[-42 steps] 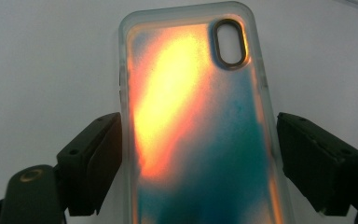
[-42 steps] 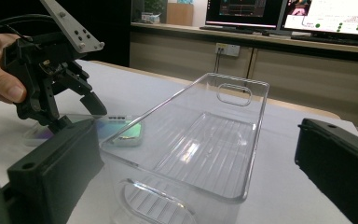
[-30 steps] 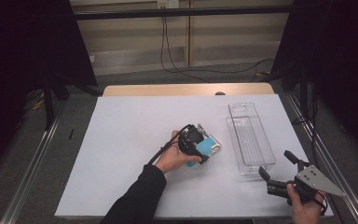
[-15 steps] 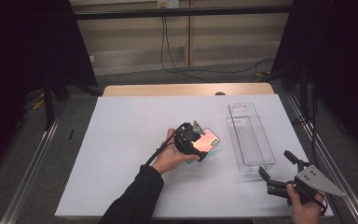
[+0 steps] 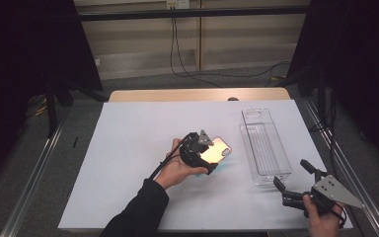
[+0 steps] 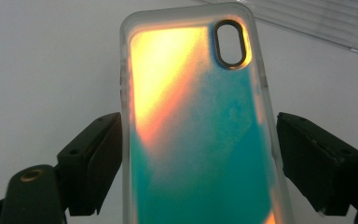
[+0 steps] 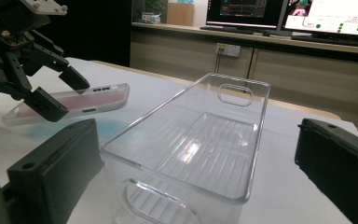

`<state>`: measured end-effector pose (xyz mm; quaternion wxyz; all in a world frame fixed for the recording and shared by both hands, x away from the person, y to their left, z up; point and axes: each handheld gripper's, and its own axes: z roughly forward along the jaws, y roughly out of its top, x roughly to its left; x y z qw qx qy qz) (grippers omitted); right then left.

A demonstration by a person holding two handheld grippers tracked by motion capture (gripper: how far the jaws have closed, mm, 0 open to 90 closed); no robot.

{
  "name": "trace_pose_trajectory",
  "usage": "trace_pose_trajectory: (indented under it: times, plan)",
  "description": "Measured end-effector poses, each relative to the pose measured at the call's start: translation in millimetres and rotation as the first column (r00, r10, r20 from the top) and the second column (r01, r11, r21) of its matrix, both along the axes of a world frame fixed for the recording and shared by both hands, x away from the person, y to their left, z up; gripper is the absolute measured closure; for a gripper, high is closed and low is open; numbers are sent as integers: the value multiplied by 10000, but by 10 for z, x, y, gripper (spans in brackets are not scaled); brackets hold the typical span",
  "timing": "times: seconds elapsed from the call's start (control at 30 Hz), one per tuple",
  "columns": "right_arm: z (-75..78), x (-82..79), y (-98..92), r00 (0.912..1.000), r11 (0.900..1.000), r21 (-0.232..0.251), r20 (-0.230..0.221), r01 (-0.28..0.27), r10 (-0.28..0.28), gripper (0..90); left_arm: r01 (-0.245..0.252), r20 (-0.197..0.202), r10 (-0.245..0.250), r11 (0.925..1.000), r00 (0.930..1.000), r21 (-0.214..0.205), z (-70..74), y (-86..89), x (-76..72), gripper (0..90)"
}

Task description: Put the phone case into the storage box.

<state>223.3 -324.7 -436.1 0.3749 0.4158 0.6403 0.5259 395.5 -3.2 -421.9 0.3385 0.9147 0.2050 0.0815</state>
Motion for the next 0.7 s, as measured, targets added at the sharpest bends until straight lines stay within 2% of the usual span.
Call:
trace_pose_trajectory:
  times: [0.2,0.37,0.53,0.7]
  plan:
    - [2,0,9,10000,10000,15,-33,-40,40,0,-499,-157,497,9986,9986,-153,17,73,-34,169]
    - [8,4,14,9998,9999,-22,-63,-167,167,0,-649,-154,646,9976,9978,-233,31,149,-87,169]
    - [32,27,56,9990,9994,-34,-286,-349,348,0,-826,157,831,9962,9964,-271,49,202,-184,169]
    - [53,55,146,9975,9990,76,-548,-437,440,0,-1005,395,1026,9936,9939,-519,88,238,-272,170]
